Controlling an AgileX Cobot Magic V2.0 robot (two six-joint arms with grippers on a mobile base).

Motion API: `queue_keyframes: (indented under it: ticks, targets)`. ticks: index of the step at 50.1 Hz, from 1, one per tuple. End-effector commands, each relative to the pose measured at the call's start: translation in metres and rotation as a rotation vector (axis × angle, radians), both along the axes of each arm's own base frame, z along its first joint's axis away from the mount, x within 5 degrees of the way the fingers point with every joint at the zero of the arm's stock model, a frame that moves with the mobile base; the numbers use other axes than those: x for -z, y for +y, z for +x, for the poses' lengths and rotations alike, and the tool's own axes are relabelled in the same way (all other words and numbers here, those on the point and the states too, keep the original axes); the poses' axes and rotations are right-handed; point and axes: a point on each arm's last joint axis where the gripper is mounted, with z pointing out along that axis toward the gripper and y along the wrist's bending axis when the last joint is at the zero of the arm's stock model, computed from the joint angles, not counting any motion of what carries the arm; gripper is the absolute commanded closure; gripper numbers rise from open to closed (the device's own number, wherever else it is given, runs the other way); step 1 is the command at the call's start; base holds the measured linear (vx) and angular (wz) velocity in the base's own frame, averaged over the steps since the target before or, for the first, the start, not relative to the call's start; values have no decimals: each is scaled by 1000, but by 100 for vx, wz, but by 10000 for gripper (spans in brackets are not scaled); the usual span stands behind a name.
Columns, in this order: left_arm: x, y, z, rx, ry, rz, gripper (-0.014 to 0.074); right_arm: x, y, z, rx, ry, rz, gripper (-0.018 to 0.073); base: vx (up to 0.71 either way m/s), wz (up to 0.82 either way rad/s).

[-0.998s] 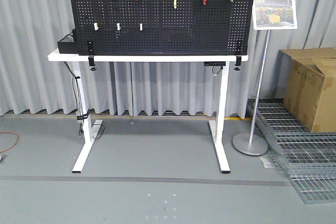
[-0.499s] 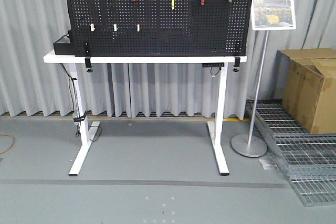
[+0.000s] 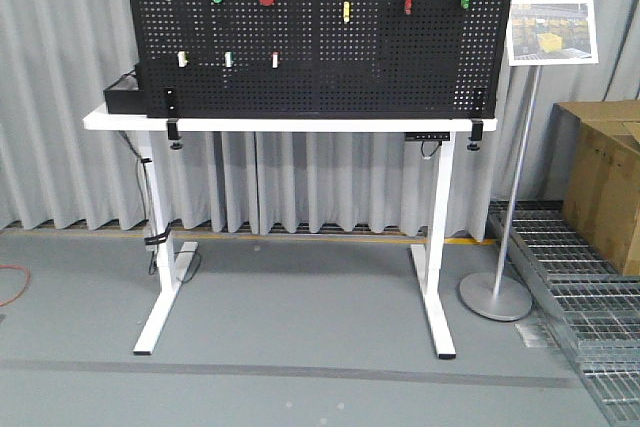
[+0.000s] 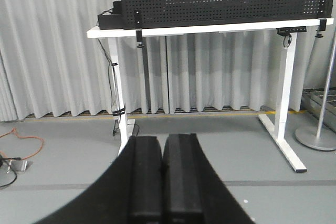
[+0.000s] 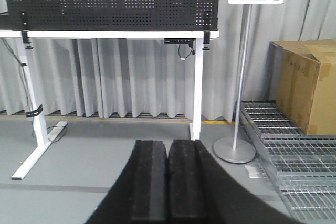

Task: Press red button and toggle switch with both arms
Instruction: 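Drive the base forward up to the black pegboard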

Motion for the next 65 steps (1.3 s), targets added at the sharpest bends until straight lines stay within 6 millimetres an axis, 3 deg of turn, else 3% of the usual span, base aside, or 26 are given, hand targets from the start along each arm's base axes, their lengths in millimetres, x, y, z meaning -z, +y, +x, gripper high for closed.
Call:
queue_keyframes:
  ticks: [1, 65]
  targets:
    - [4, 0, 1, 0, -51, -16, 595, -4, 0, -1, 4, -83, -5, 562, 24, -7]
    - [4, 0, 1, 0, -49, -16, 595, -4, 0, -1, 4, -83, -5, 562, 42, -1]
